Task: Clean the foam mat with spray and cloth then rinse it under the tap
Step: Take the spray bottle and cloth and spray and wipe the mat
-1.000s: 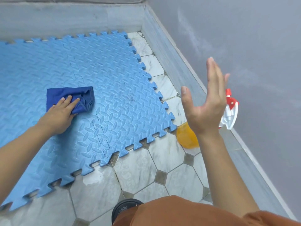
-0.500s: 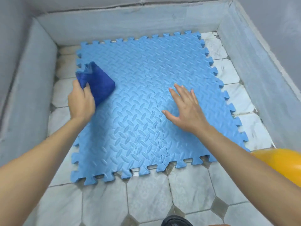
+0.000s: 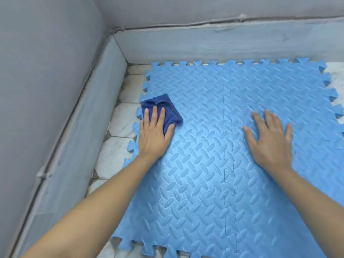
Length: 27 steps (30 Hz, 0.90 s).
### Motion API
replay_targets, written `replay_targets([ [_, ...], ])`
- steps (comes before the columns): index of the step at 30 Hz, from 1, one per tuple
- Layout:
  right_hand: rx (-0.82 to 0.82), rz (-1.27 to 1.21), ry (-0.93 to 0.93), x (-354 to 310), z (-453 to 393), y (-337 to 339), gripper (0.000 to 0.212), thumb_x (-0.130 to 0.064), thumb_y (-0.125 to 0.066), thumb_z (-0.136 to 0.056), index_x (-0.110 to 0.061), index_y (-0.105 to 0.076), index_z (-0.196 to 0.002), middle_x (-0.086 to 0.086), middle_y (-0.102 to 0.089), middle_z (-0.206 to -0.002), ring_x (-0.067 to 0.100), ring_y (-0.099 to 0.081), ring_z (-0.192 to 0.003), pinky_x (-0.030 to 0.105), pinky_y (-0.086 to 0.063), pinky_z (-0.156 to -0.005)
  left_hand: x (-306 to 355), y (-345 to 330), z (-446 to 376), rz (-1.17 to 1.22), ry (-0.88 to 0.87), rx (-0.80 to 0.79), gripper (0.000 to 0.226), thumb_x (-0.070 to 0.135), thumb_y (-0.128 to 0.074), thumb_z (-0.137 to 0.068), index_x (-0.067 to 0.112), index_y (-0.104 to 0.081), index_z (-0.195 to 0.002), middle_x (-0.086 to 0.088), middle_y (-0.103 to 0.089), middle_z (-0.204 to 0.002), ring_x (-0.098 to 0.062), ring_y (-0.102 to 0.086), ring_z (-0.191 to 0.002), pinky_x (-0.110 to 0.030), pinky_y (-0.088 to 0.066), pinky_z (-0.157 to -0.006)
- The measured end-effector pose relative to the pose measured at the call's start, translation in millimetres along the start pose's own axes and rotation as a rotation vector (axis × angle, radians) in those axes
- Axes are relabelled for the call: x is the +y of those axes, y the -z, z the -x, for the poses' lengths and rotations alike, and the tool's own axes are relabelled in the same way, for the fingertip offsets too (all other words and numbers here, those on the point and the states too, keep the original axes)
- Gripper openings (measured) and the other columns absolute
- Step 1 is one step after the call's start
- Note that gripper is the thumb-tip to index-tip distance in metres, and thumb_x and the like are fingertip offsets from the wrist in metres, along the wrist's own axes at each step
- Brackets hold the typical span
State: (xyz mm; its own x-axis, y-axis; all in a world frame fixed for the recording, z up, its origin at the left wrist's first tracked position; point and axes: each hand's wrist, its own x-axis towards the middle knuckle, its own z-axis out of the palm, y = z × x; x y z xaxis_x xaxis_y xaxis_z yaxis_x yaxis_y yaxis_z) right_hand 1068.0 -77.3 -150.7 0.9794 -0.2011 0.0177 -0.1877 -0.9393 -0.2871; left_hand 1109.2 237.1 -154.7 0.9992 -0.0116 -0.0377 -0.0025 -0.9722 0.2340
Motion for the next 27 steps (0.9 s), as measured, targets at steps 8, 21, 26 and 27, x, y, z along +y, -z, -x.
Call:
replay_targets([
  [8, 0.021, 0.01, -0.022, -0.5, -2.2, -1.5, 0.062, -0.054, -0.031, -0.094, -0.026, -0.037, -0.149, 0.004, -0.028, -0.16, 0.021, -0.02, -0.15, 0.053, -0.007, -0.121, 79.6, -5.2, -96.0, -0.043, 0.004, -0.036, 0.052, 0.04, -0.019, -0.103, 0.023, -0.018, -0.152, -0.002, -0.013, -0.161, -0.025, -0.002, -0.149, -0.046, -0.001, -0.119],
  [21, 0.054, 0.031, -0.024, -2.8, -3.4, -1.4, 0.06, -0.051, -0.035, -0.094, -0.025, -0.04, -0.148, 0.003, -0.031, -0.159, 0.02, -0.023, -0.148, 0.051, -0.007, -0.121, 9.0, 15.2, -153.3, -0.044, 0.293, -0.135, 0.084, 0.077, -0.024, -0.085, 0.03, -0.01, -0.152, -0.004, -0.004, -0.162, -0.03, 0.006, -0.148, -0.057, 0.006, -0.113],
  [26, 0.059, 0.034, -0.032, -0.6, -1.5, -1.8, 0.06, -0.05, -0.038, -0.092, -0.024, -0.044, -0.146, 0.004, -0.035, -0.157, 0.021, -0.027, -0.147, 0.052, -0.009, -0.12, 89.0, -8.1, -135.2, 0.016, -0.037, -0.075, 0.056, 0.043, -0.025, -0.101, 0.02, -0.019, -0.152, -0.007, -0.009, -0.161, -0.027, 0.0, -0.148, -0.045, 0.001, -0.12],
  [27, 0.068, 0.031, -0.033, -0.3, -1.9, -1.7, 0.06, -0.049, -0.039, -0.092, -0.023, -0.045, -0.145, 0.004, -0.036, -0.156, 0.022, -0.029, -0.146, 0.052, -0.01, -0.12, 111.6, -12.5, -126.0, 0.024, -0.157, -0.109, 0.056, 0.041, -0.027, -0.101, 0.021, -0.016, -0.152, -0.005, -0.008, -0.161, -0.025, -0.001, -0.149, -0.043, 0.0, -0.12],
])
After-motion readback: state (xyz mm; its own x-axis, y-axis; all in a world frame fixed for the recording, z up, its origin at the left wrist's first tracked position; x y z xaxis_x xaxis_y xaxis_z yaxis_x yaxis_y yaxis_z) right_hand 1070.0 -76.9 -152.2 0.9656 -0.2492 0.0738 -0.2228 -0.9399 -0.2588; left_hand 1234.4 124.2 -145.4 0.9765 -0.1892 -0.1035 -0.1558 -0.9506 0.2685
